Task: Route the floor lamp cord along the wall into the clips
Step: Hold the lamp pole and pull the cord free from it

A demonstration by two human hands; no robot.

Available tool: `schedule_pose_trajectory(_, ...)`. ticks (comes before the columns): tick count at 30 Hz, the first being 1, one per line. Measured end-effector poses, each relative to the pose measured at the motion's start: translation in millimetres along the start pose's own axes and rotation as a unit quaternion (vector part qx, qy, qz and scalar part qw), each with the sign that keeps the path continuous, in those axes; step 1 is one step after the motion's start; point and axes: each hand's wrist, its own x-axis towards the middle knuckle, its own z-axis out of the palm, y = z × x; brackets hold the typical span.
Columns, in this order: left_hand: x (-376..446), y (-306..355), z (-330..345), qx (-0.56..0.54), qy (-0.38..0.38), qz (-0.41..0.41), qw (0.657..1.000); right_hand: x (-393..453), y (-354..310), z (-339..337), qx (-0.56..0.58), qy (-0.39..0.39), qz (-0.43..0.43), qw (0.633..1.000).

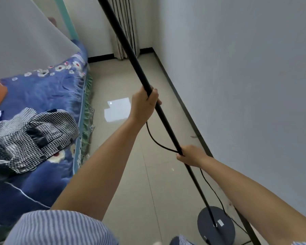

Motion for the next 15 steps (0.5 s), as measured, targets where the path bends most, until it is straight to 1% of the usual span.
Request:
schedule_pose_trajectory(6, 132.1, -44.0, -60.8, -0.007, 0.029, 0.038, 0.999, 138.3, -68.5, -53.9, -0.005, -0.035, -0.025, 0.999)
schedule_pose_trajectory(10, 222.8, -75.9, -91.7, 0.018, 0.038, 0.045, 0.998, 238.9, -101.9, -90.4, -0.006, -0.061, -0.047, 0.997)
schedule_pose_trajectory(15, 353.2, -109.1, -127.0, 0.038, 0.074, 0.054, 0.995, 370.3, -145.4, -151.8, -0.035, -0.060, -0.078, 0.995)
